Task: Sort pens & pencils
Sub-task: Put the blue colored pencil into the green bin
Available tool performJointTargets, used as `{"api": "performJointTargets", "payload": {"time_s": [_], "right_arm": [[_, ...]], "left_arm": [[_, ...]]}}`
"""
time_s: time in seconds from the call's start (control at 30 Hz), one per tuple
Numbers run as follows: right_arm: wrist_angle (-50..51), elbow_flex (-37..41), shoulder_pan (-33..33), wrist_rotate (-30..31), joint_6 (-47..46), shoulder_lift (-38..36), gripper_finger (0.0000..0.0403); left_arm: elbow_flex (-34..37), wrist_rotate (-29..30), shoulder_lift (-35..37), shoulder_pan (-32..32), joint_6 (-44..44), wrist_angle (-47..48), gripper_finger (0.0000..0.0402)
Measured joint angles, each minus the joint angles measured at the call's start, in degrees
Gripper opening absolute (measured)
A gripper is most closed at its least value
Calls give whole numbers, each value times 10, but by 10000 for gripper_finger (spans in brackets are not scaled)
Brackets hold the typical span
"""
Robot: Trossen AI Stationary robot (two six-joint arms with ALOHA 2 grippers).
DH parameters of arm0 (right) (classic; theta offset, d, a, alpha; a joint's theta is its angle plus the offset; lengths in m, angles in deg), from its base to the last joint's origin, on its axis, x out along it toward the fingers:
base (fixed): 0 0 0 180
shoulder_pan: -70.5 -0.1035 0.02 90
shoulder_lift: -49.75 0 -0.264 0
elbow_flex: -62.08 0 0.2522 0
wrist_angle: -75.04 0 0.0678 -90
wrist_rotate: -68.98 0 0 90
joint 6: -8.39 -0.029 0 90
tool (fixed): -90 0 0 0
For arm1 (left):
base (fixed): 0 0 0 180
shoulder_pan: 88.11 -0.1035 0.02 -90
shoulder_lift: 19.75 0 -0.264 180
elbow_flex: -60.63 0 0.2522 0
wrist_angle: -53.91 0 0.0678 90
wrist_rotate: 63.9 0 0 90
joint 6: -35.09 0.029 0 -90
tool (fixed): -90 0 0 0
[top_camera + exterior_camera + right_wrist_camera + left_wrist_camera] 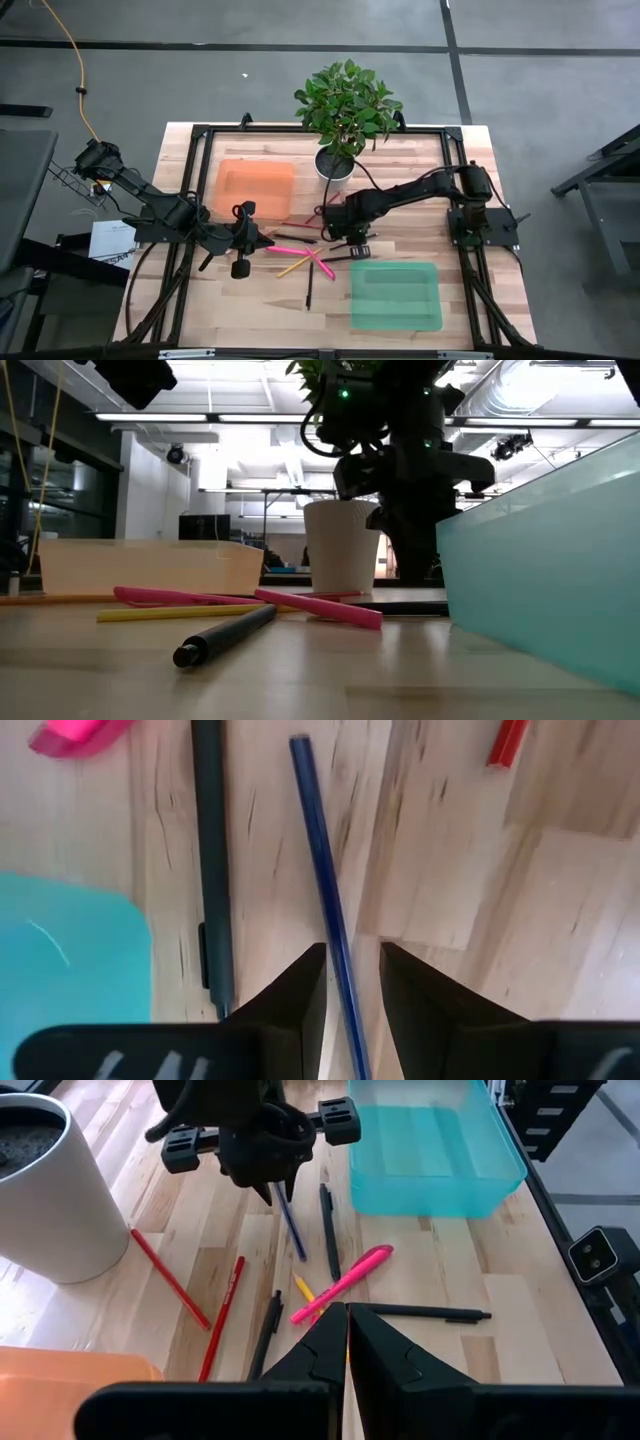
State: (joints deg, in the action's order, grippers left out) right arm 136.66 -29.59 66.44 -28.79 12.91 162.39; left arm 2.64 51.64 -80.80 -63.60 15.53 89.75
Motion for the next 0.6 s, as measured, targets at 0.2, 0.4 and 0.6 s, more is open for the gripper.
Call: {"api": "performJointTargets", "payload": {"time_s": [0.2,0.4,0.6], "right_arm": [[-7,0,-2,2,0,4,89],[-4,1,-10,1,-4,12,89],[-10,1,-12,9,-1,12,89]], "left_arm": [[0,0,0,0,-2,5,5],[0,0,0,-1,-2,5,5],[0,0,0,-1,-2,6,5]]}}
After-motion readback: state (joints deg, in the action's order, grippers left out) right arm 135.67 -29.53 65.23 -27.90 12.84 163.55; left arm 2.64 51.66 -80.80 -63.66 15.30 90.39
